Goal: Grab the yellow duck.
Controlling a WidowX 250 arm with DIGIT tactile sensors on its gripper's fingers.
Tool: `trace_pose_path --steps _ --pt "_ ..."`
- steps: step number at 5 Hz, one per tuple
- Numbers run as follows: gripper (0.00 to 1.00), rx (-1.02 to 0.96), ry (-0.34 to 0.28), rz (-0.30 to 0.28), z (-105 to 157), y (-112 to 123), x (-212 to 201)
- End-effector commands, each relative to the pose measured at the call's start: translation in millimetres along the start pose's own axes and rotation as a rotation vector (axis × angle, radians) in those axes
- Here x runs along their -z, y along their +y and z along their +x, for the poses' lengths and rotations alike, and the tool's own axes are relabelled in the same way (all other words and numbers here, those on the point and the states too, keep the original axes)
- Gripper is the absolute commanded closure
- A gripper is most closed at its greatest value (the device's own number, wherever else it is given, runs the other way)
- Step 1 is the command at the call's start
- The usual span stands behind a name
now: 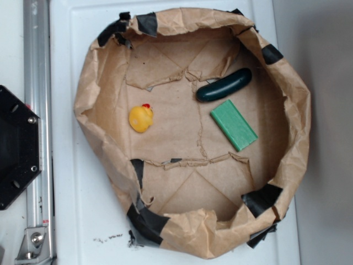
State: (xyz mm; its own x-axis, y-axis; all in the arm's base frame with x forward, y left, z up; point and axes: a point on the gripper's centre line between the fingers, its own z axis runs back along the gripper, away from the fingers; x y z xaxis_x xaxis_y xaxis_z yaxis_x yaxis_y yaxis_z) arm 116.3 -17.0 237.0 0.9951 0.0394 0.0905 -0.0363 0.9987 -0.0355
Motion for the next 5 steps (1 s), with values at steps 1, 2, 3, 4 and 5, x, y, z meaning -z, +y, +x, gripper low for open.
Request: trace_pose_path --steps 1,2,3,4,5 --pt "0.0 0.0 0.0 0.0 0 0 0" --pt "0.0 -0.038 0.045 0.048 49 18 23" --pt "0.0 -0.037 0.089 0.073 85 27 56" --pt "0.0 -0.022 0.11 0.083 105 33 92" --pt "0.0 0.043 0.21 0.113 112 33 130"
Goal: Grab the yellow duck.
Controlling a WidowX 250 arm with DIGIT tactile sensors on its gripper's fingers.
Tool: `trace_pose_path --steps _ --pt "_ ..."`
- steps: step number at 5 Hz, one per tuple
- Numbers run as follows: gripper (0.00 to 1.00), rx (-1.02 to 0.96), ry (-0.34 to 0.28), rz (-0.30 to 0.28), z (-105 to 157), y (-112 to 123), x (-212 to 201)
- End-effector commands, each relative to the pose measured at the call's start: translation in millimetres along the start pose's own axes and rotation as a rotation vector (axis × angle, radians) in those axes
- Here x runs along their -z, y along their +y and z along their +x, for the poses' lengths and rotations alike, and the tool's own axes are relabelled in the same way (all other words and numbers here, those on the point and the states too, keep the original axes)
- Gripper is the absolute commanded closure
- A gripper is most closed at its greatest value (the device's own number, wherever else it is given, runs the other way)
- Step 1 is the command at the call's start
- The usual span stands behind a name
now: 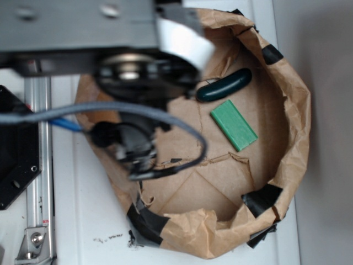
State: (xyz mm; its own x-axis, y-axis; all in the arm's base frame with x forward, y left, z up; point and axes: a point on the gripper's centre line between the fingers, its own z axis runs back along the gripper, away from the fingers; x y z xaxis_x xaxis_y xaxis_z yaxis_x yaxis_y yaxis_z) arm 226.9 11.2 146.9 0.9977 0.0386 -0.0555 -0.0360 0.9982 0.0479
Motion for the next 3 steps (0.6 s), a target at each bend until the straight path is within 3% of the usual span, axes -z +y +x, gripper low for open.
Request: trace_pose_path --steps 1,2,3 --pt "0.0 0.115 0.125 0.056 9 8 55" --pt "0.0 0.252 0.152 0.122 8 12 74" --pt "0.0 0.429 0.14 0.118 -5 17 77"
